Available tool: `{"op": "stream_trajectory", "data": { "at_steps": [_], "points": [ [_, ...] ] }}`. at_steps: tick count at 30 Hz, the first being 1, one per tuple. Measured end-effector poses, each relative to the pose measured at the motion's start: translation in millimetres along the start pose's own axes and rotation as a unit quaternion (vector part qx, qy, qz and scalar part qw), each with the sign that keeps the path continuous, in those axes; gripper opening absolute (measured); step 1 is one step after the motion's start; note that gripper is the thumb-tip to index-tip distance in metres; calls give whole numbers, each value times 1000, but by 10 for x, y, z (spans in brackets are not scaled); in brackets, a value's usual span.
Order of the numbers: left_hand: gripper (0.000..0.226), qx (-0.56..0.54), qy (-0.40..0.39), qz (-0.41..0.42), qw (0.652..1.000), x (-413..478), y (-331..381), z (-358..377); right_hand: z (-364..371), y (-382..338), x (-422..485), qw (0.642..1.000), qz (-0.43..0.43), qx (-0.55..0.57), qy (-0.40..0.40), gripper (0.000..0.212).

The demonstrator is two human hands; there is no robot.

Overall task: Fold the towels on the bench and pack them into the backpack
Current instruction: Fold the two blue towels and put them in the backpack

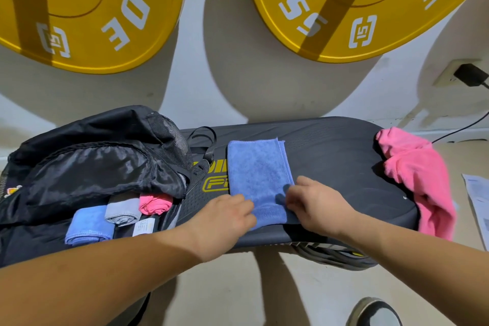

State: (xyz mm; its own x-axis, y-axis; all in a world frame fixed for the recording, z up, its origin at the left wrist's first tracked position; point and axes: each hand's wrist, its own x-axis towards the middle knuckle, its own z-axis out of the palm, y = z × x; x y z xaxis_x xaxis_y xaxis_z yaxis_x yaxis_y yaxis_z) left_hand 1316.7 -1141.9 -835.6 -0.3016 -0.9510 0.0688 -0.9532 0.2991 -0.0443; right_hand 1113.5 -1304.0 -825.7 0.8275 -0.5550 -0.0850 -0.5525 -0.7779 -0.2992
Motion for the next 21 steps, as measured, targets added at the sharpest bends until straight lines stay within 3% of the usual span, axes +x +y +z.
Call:
{"op": "stream_trajectory", "data": {
  "at_steps": [2, 5, 7, 10, 13, 15, 19, 21],
  "points": [
    [19, 40, -20, 20, 999, -9, 103, -33, 64, -12, -71, 990, -124, -57, 33, 16],
    [16, 35, -9, 7, 999, -38, 153, 28, 122, 29, -146, 975, -193, -103, 43, 27],
    [19, 18, -6, -16, 1000, -51, 100, 48, 141, 90, -157, 970, -199, -134, 31, 36],
    [17, -1, -24, -37, 999, -53, 39, 87, 190, 127, -146, 971, -182, -151, 23, 25],
    [25, -152, -41, -149, 976, -20, -44, 58, 178, 84, -87, 990, -115, -85, -17, 15],
    [28, -299, -22, -273, 914, 13, -86, -7, 62, 32, -14, 997, -27, 52, -51, 8],
    [14, -533, -30, -428, 729, 44, -112, -112, -97, -12, 110, 959, 123, 227, -112, 4],
    [13, -555, -36, -467, 688, 30, -115, -118, -78, -29, 120, 933, 174, 290, -125, 7]
  ]
}}
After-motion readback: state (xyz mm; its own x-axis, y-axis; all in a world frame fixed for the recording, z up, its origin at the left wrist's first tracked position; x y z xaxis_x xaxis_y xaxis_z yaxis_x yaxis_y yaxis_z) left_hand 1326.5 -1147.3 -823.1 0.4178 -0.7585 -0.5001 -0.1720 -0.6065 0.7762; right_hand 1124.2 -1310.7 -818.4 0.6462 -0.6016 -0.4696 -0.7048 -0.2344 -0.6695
